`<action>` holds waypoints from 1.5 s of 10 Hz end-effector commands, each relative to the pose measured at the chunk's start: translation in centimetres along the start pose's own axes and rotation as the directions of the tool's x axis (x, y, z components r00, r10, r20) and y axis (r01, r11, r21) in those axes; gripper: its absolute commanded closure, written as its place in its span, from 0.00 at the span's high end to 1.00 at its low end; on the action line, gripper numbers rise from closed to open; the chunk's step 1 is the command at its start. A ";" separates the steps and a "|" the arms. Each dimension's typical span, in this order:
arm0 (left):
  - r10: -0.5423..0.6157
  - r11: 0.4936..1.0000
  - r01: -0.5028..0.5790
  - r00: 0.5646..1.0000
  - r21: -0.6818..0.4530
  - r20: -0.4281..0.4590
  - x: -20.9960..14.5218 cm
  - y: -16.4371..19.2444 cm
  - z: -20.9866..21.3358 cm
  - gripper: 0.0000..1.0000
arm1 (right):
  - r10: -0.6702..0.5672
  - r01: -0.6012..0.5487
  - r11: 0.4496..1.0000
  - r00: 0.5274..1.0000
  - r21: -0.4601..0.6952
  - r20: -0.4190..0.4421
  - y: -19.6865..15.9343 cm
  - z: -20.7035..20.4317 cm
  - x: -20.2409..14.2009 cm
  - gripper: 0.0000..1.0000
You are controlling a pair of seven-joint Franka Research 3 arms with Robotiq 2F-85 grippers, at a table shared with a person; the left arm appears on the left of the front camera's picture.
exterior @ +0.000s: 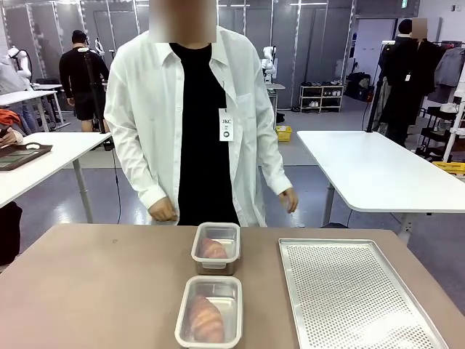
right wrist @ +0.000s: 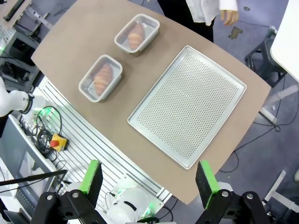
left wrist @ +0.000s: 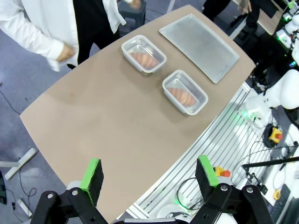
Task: Place the bread into the airtight container.
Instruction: Pick up a Butter Roll and place it into an empty Airtight Container.
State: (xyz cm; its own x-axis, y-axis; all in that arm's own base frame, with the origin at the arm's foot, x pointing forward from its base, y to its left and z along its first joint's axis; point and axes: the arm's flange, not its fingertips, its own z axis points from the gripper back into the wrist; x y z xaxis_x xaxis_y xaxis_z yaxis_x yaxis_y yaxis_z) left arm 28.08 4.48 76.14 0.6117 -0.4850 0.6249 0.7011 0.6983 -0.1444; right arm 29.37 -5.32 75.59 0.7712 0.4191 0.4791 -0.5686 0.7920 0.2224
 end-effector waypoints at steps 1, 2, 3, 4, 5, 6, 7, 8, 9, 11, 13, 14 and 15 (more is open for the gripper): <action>-0.016 1.000 0.016 1.000 -0.010 0.006 0.0 -0.1 0.1 1.00 | 0.016 -0.016 1.000 1.000 0.008 -0.004 -0.2 0.3 0.1 1.00; -0.016 1.000 0.016 1.000 -0.010 0.006 0.0 -0.1 0.1 1.00 | 0.016 -0.016 1.000 1.000 0.008 -0.004 -0.2 0.3 0.1 1.00; -0.016 1.000 0.016 1.000 -0.010 0.006 0.0 -0.1 0.1 1.00 | 0.016 -0.016 1.000 1.000 0.008 -0.004 -0.2 0.3 0.1 1.00; -0.016 1.000 0.016 1.000 -0.010 0.006 0.0 -0.1 0.1 1.00 | 0.016 -0.016 1.000 1.000 0.008 -0.004 -0.2 0.3 0.1 1.00; -0.016 1.000 0.016 1.000 -0.010 0.006 0.0 -0.1 0.1 1.00 | 0.016 -0.016 1.000 1.000 0.008 -0.004 -0.2 0.3 0.1 1.00; -0.016 1.000 0.016 1.000 -0.010 0.006 0.0 -0.1 0.1 1.00 | 0.016 -0.016 1.000 1.000 0.008 -0.004 -0.2 0.3 0.1 1.00; -0.016 1.000 0.016 1.000 -0.010 0.006 0.0 -0.1 0.1 1.00 | 0.016 -0.016 1.000 1.000 0.008 -0.004 -0.2 0.3 0.1 1.00; -0.016 1.000 0.016 1.000 -0.010 0.006 0.0 -0.1 0.1 1.00 | 0.016 -0.016 1.000 1.000 0.008 -0.004 -0.2 0.3 0.1 1.00; -0.016 1.000 0.016 1.000 -0.010 0.006 0.0 -0.1 0.1 1.00 | 0.016 -0.016 1.000 1.000 0.008 -0.004 -0.2 0.3 0.1 1.00; -0.016 1.000 0.016 1.000 -0.010 0.006 0.0 -0.1 0.1 1.00 | 0.016 -0.016 1.000 1.000 0.008 -0.004 -0.2 0.3 0.1 1.00; -0.016 1.000 0.016 1.000 -0.010 0.006 0.0 -0.1 0.1 1.00 | 0.016 -0.016 1.000 1.000 0.008 -0.004 -0.2 0.3 0.1 1.00; -0.016 1.000 0.016 1.000 -0.010 0.006 0.0 -0.1 0.1 1.00 | 0.016 -0.016 1.000 1.000 0.008 -0.004 -0.2 0.3 0.1 1.00; -0.016 1.000 0.016 1.000 -0.010 0.006 0.0 -0.1 0.1 1.00 | 0.016 -0.016 1.000 1.000 0.008 -0.004 -0.2 0.3 0.1 1.00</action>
State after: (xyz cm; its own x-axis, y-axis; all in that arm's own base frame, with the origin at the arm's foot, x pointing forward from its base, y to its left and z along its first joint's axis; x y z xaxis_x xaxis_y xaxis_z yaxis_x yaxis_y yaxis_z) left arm 28.08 4.48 76.14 0.6117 -0.4850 0.6249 0.7011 0.6983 -0.1444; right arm 29.37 -5.33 75.59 0.7712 0.4191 0.4791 -0.5686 0.7920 0.2224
